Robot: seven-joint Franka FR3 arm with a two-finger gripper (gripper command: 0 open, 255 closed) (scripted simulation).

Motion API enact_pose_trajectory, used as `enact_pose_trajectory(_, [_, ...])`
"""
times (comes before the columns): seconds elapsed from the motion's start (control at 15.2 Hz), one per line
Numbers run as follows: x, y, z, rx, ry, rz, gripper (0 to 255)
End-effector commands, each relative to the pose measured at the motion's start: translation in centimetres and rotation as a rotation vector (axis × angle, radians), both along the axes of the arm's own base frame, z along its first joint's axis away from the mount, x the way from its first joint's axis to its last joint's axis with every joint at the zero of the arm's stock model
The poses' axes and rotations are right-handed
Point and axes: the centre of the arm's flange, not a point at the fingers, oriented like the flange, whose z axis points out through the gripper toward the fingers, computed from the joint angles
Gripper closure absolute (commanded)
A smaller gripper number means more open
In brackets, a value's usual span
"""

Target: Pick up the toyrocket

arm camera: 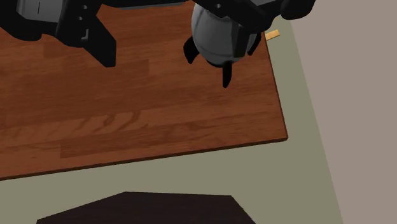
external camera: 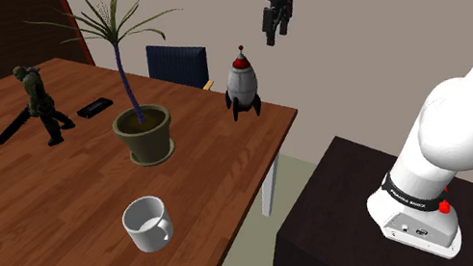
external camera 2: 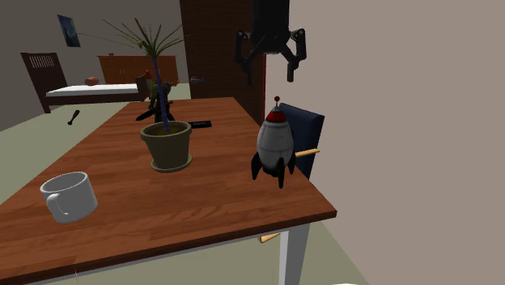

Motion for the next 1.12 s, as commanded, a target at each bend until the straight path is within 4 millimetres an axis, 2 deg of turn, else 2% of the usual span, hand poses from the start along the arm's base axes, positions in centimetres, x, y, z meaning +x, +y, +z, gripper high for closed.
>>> enact_pose_trajectory(0.0, [2.6,-0.9,-0.6,0.002,0.001,0.012,0])
enact_pose_trajectory(0.79, [17.5,-5.8,-3.0,0.015,0.007,0.080,0])
enact_pose_trajectory(1.06, [17.5,-5.8,-5.1,0.015,0.007,0.080,0])
